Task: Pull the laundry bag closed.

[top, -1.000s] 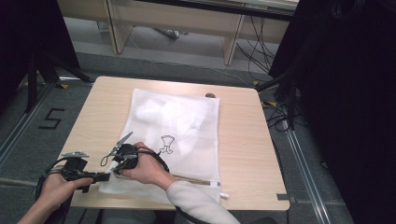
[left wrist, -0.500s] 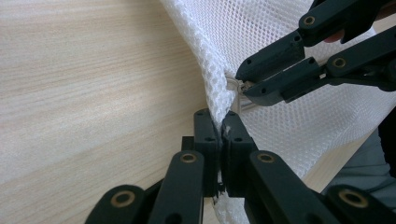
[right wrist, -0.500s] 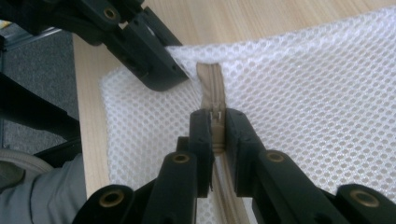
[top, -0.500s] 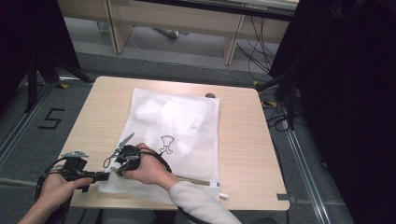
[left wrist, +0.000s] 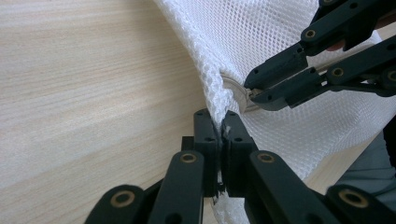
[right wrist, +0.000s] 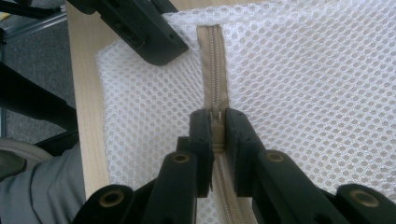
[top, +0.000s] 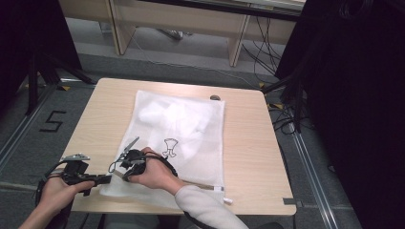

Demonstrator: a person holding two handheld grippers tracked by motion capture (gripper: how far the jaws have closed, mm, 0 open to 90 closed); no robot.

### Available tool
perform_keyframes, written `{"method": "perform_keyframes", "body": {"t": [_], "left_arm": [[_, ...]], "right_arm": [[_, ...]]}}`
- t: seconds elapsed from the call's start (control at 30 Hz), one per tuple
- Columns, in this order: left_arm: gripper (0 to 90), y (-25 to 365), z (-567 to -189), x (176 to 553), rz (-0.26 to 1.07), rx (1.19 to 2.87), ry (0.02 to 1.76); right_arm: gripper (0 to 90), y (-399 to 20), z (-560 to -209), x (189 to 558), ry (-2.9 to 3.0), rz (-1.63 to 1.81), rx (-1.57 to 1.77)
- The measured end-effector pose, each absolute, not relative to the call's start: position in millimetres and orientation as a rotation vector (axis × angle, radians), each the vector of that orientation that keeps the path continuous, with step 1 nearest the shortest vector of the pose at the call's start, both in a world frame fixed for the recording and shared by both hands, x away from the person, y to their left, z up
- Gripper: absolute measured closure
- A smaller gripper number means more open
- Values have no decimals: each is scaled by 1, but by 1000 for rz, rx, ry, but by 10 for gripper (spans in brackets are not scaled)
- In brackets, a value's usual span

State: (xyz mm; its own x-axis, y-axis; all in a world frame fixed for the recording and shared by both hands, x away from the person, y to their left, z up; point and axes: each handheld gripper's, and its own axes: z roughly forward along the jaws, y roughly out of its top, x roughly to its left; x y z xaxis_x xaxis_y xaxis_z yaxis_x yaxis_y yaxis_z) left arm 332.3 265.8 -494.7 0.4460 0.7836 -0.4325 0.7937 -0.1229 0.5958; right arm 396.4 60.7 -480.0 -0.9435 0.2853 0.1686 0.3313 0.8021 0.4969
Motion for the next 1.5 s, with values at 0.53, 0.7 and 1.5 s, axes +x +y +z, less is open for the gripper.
{"method": "perform_keyframes", "body": {"t": [0.53, 0.7, 1.5], "left_arm": [[859, 267, -494, 332, -8, 1896, 1332], [860, 267, -494, 332, -2, 1896, 1335], [859, 267, -494, 333, -2, 1891, 1347]], "right_arm": [[825, 48, -483, 395, -2895, -805, -515], [825, 46, -483, 395, -2895, -802, -508], [825, 32, -483, 395, -2898, -794, -528]]}}
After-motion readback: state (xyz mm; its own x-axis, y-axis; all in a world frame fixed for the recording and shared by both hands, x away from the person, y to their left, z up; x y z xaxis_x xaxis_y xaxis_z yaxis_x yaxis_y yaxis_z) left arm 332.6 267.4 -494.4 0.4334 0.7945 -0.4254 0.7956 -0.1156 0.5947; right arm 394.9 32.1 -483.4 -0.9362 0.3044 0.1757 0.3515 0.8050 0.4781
